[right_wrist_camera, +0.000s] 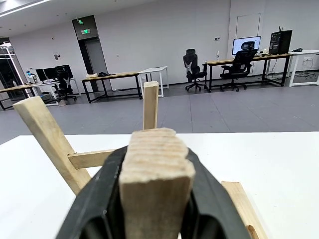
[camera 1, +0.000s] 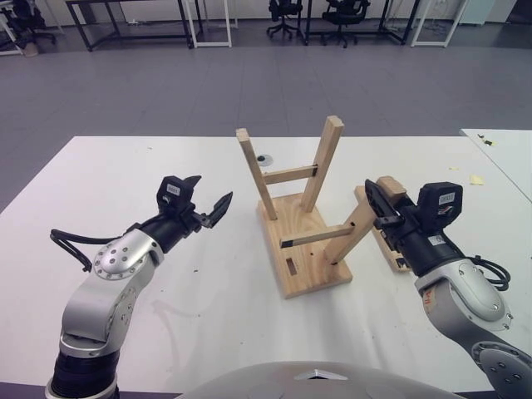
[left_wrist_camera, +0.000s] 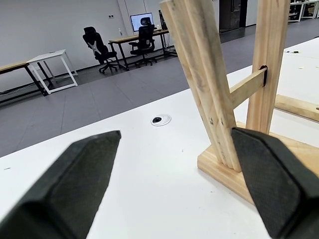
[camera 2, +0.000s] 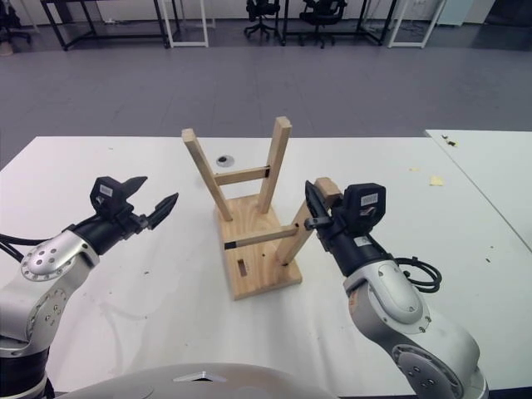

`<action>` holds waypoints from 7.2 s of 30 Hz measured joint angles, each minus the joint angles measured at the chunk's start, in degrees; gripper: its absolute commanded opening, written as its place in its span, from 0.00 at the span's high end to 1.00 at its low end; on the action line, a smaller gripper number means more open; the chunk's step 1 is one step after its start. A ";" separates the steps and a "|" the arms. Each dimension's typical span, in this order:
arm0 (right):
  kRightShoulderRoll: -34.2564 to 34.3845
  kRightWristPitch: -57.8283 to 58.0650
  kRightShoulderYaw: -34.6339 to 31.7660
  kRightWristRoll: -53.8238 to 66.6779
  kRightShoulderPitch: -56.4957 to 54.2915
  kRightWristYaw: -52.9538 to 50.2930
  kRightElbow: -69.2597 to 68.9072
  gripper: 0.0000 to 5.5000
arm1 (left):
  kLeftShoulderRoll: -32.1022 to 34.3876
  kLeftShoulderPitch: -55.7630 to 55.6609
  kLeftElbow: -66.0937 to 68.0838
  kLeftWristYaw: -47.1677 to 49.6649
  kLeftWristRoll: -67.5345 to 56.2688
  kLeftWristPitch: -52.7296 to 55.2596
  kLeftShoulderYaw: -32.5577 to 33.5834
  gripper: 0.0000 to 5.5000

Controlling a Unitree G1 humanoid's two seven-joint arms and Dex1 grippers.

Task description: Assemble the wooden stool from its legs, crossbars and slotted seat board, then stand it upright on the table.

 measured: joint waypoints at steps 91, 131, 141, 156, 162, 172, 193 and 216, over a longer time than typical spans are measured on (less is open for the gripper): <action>1.82 -14.54 -0.67 -34.45 -43.17 63.51 35.01 0.62 | -22.56 -51.81 33.27 -2.51 -38.65 2.70 11.95 0.72; -4.46 -16.80 9.82 -56.03 -10.68 65.22 47.28 0.25 | -12.70 -6.75 -1.86 30.49 -43.94 11.09 11.66 0.81; 3.08 -13.99 11.38 -52.02 -9.60 64.19 41.49 0.25 | -18.62 -2.16 -4.14 46.18 -44.26 6.42 11.62 0.81; 6.67 -15.76 10.85 -55.66 -13.54 59.20 45.74 0.25 | -14.58 0.23 -12.01 53.34 -38.63 8.45 3.72 0.81; 9.09 -15.12 11.19 -55.91 -15.98 58.40 44.89 0.25 | -13.90 0.53 -15.09 54.08 -29.97 9.46 -3.68 0.81; 11.09 -13.26 11.36 -55.75 -16.19 58.31 42.63 0.25 | -16.05 2.28 -13.76 50.58 -16.22 4.35 -11.07 0.81; 11.85 -9.85 12.01 -53.93 -16.05 57.69 41.41 0.25 | -16.29 8.23 -14.62 42.27 0.83 -3.21 -19.81 0.81; 21.84 31.37 12.01 -43.05 -41.30 33.06 0.89 0.25 | -20.44 -1.76 -9.56 39.13 5.38 12.99 -17.41 0.52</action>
